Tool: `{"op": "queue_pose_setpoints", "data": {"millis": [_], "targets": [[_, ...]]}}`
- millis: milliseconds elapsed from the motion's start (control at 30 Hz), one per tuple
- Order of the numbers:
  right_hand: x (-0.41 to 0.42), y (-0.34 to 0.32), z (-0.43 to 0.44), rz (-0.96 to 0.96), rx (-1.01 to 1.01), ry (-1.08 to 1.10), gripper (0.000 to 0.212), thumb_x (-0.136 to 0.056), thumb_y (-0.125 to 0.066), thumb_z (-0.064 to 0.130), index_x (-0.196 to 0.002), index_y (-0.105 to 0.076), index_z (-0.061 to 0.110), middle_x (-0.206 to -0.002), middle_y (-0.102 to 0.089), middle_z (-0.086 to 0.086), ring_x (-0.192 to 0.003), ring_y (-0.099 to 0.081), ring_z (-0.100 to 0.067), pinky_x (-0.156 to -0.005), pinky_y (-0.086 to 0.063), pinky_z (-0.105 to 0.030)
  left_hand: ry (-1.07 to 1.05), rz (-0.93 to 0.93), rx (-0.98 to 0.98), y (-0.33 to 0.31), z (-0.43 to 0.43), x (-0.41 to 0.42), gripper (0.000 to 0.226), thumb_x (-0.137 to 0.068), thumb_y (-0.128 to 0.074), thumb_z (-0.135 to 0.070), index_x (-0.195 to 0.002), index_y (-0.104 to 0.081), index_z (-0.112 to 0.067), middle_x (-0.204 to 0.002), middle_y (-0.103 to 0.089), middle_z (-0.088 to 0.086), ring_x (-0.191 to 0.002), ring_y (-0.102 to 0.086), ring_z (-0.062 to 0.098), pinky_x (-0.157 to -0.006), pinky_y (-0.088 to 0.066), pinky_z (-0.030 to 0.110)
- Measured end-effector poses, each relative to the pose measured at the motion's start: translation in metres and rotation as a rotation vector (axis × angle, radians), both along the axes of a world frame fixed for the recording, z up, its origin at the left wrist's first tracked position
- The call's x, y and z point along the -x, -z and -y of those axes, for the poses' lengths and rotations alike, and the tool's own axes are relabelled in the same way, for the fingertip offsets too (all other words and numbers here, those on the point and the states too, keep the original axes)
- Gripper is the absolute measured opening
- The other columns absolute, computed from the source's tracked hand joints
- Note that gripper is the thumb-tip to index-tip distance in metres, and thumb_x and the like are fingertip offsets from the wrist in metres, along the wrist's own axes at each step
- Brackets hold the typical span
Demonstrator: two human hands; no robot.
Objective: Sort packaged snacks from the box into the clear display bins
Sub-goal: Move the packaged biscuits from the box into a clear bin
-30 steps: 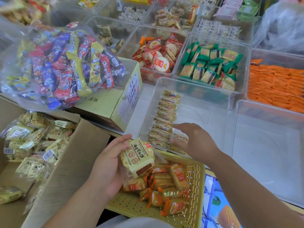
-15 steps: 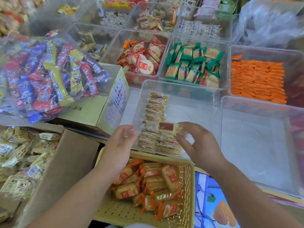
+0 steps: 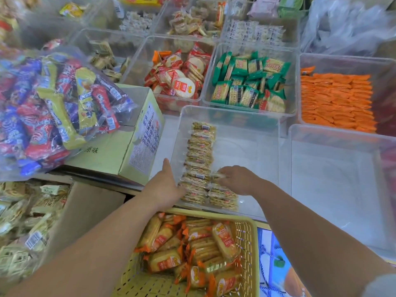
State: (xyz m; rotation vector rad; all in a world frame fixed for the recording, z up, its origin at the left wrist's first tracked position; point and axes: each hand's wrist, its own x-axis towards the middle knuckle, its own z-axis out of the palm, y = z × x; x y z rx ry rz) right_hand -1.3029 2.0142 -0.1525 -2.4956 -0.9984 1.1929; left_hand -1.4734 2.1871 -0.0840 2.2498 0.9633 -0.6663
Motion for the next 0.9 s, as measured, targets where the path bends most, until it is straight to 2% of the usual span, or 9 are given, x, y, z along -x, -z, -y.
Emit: {"op": "queue_pose_setpoints", "data": {"millis": [167, 300, 433, 500, 567, 633, 667, 767, 900], "targets": [[0.001, 0.009, -0.003, -0.230, -0.058, 0.132, 0.056, -0.101, -0.050, 0.046, -0.153, -0.041, 0.026, -0.157, -0.042, -0.004, -0.134, -0.048, -0.026, -0.102, -0.042, -0.034, -0.018, -0.006, 0.050, -0.002, 0.000, 0.001, 0.115, -0.095, -0.068, -0.033, -0.159, 0.026, -0.021, -0.143, -0.056, 0.017, -0.084, -0.072, 0.025, -0.078, -0.060, 0.050], [0.000, 0.015, -0.003, -0.200, -0.001, 0.055, 0.057, -0.101, -0.045, 0.047, -0.154, -0.038, 0.028, -0.159, -0.038, -0.007, -0.140, -0.040, -0.028, -0.102, -0.034, -0.035, -0.031, 0.003, 0.091, -0.002, -0.001, 0.001, 0.116, -0.094, -0.068, -0.028, -0.158, 0.028, -0.021, -0.151, -0.049, 0.015, -0.067, -0.063, 0.020, -0.064, -0.056, 0.040], [0.005, 0.018, -0.006, -0.191, 0.015, 0.055, 0.059, -0.101, -0.042, 0.045, -0.156, -0.031, 0.029, -0.158, -0.035, -0.013, -0.136, -0.043, -0.032, -0.100, -0.037, -0.037, -0.024, 0.006, 0.101, 0.005, -0.003, 0.000, 0.117, -0.095, -0.067, -0.029, -0.156, 0.032, -0.023, -0.166, -0.027, 0.013, -0.067, -0.060, 0.017, -0.058, -0.048, 0.032], [0.008, 0.018, -0.006, -0.200, 0.039, 0.059, 0.060, -0.102, -0.040, 0.047, -0.158, -0.025, 0.030, -0.160, -0.029, -0.014, -0.138, -0.040, -0.035, -0.107, -0.037, -0.042, -0.017, 0.015, 0.096, 0.006, -0.004, 0.000, 0.116, -0.094, -0.067, -0.031, -0.157, 0.030, -0.023, -0.165, -0.031, 0.013, -0.071, -0.064, 0.019, -0.061, -0.051, 0.033], [0.008, 0.015, -0.005, -0.158, 0.096, 0.028, 0.064, -0.102, -0.038, 0.052, -0.160, -0.018, 0.033, -0.164, -0.023, -0.013, -0.145, -0.031, -0.038, -0.116, -0.030, -0.048, -0.002, 0.032, 0.055, 0.003, -0.005, 0.004, 0.115, -0.093, -0.068, -0.040, -0.160, 0.024, -0.022, -0.167, -0.026, 0.012, -0.099, -0.068, 0.023, -0.076, -0.055, 0.034], [0.010, 0.007, -0.004, -0.111, 0.099, 0.044, 0.069, -0.100, -0.040, 0.058, -0.160, -0.017, 0.034, -0.166, -0.022, -0.011, -0.147, -0.028, -0.038, -0.119, -0.026, -0.052, 0.026, 0.094, -0.005, -0.005, -0.006, 0.013, 0.109, -0.093, -0.067, -0.049, -0.163, 0.013, -0.022, -0.170, -0.020, 0.009, -0.140, -0.047, 0.027, -0.106, -0.046, 0.039], [0.011, 0.001, -0.003, -0.115, 0.061, 0.096, 0.070, -0.099, -0.044, 0.059, -0.159, -0.020, 0.034, -0.165, -0.025, -0.010, -0.146, -0.031, -0.037, -0.118, -0.028, -0.051, 0.025, 0.155, -0.028, -0.012, -0.005, 0.021, 0.105, -0.094, -0.066, -0.050, -0.164, 0.007, -0.022, -0.169, -0.020, 0.006, -0.147, -0.037, 0.027, -0.113, -0.039, 0.039], [0.019, -0.019, -0.001, -0.116, -0.100, 0.283, 0.065, -0.096, -0.053, 0.058, -0.153, -0.039, 0.030, -0.159, -0.039, -0.006, -0.139, -0.044, -0.030, -0.112, -0.037, -0.043, 0.012, 0.395, -0.087, -0.041, 0.001, 0.057, 0.084, -0.096, -0.066, -0.046, -0.163, -0.019, -0.025, -0.163, -0.029, -0.002, -0.147, -0.032, 0.019, -0.118, -0.031, 0.035], [0.054, -0.050, -0.014, 0.236, -0.473, 0.374, 0.036, -0.096, -0.061, 0.043, -0.128, -0.064, 0.026, -0.133, -0.063, 0.004, -0.123, -0.055, -0.021, -0.092, -0.041, -0.031, -0.046, 0.603, -0.162, -0.074, 0.006, 0.128, 0.055, -0.095, -0.069, -0.034, -0.147, -0.050, -0.026, -0.146, -0.047, -0.010, -0.137, -0.040, 0.009, -0.115, -0.033, 0.026]]}}
